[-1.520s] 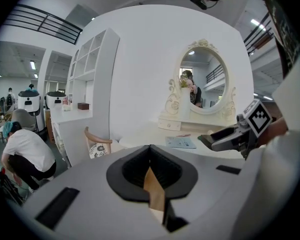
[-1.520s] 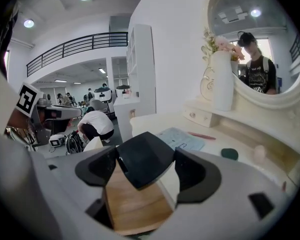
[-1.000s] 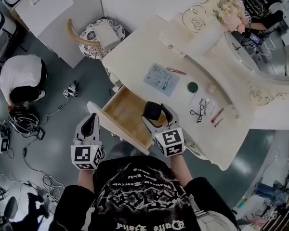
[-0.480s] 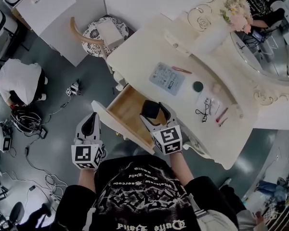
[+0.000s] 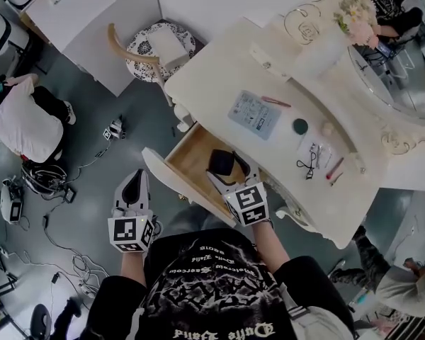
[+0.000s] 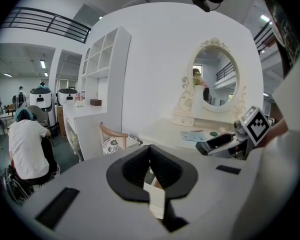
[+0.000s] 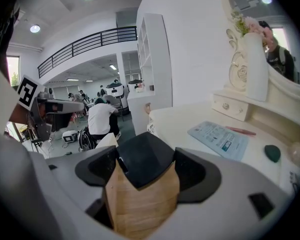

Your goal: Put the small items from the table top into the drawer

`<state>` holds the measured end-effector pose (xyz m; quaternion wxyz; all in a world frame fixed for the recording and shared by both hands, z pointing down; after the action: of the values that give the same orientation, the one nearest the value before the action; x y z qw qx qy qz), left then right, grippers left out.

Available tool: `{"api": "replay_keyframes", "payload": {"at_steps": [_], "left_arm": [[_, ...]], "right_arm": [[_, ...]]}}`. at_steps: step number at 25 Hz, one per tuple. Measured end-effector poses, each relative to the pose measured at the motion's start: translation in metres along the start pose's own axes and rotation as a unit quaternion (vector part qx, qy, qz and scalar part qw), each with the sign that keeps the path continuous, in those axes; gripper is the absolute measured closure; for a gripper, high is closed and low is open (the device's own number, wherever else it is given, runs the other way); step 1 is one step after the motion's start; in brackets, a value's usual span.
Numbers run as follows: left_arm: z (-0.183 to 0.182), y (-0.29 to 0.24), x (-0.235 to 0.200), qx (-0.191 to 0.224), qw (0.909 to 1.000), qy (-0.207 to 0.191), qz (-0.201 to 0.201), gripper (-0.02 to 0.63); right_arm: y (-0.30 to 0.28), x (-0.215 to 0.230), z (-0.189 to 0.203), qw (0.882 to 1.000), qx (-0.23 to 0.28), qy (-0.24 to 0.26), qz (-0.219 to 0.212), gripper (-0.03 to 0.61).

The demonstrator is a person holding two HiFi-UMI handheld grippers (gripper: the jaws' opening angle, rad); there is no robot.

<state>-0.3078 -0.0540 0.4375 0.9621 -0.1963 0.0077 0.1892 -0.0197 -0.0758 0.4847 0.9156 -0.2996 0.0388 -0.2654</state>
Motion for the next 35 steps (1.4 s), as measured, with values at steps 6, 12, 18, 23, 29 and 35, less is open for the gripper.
{"api": "replay_keyframes", "payload": {"at_steps": [6,12,18,23,29,35], "left_arm": [[0.005,0.007,-0.008,-0.007,0.9999,0.001,-0.013,0.598],[0.008,0.007,-0.010,-0.013,0.9998,0.000,-0.017,0.598],[0.016,0.010,-0.012,-0.025,0.9995,0.003,-0.017,0.598],[0.017,0.009,-0.016,-0.030,0.9994,0.002,-0.017,0.598],[0.023,0.011,-0.021,-0.042,0.9989,0.000,-0.022,0.598],[0.025,0.012,-0.025,-0.048,0.9985,-0.002,-0.027,0.598]], "right_arm": [[-0.009,-0.006,0.007,1.000,-0.007,-0.011,-0.011,0.207],[-0.022,-0.005,0.013,1.000,-0.013,-0.016,-0.018,0.209],[-0.033,-0.005,0.023,0.999,-0.028,-0.013,-0.025,0.207],[-0.044,-0.005,0.029,0.999,-0.037,-0.022,-0.026,0.207],[-0.059,-0.002,0.042,0.998,-0.059,-0.017,-0.012,0.209],[-0.074,0.005,0.053,0.997,-0.069,-0.036,-0.004,0.207]]}}
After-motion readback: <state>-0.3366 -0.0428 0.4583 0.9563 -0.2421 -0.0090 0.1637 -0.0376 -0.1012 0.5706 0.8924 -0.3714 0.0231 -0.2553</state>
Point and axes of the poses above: the fingertips, and each gripper's own axes: y backward along the fingers, x to its right, z out of its underside, the point moved 10 cm from there along y, backward along the fingers, and after that the axes turned 1 degree about z, right-handed, at the moved point
